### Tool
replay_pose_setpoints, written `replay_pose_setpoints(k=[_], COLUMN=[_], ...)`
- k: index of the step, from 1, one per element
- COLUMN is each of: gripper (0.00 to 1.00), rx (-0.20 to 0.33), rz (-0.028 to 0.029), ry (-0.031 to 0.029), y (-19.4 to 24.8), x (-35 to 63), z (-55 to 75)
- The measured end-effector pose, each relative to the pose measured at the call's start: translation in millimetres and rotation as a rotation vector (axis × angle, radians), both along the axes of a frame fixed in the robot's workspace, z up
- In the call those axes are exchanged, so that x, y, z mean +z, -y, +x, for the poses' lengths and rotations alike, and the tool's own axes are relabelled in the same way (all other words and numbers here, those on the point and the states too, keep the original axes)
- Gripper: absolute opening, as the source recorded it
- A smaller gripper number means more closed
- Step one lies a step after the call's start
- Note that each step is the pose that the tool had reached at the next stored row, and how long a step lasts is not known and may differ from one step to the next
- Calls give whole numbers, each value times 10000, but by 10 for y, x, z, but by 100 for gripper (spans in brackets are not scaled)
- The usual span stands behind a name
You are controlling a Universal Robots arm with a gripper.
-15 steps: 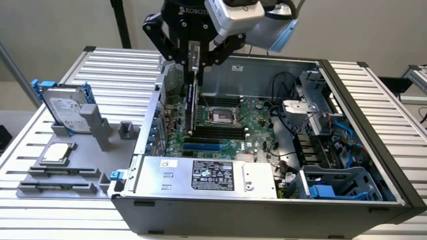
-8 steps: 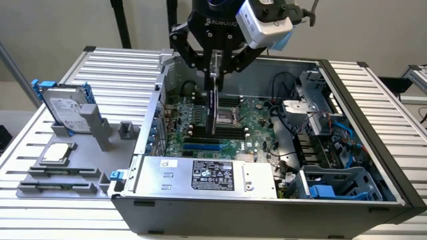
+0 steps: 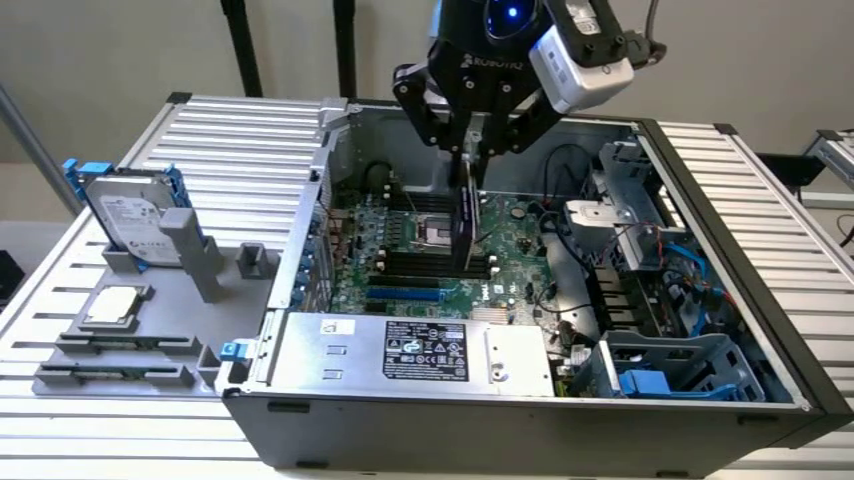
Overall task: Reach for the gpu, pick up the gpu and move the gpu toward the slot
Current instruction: 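Pick up the gpu and move the gpu toward the slot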
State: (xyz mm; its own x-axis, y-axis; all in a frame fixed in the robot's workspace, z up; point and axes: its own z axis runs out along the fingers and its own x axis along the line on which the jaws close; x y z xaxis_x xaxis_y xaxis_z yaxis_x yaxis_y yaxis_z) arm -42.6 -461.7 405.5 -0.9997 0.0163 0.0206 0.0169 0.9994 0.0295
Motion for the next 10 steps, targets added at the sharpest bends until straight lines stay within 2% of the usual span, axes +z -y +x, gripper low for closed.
replay_pose_setpoints(k=[5, 10], gripper=[26, 26], rx=[0, 0], rz=[-57, -60], ry=[0, -4], y=[-127, -139], x=[-62, -64], z=[78, 102])
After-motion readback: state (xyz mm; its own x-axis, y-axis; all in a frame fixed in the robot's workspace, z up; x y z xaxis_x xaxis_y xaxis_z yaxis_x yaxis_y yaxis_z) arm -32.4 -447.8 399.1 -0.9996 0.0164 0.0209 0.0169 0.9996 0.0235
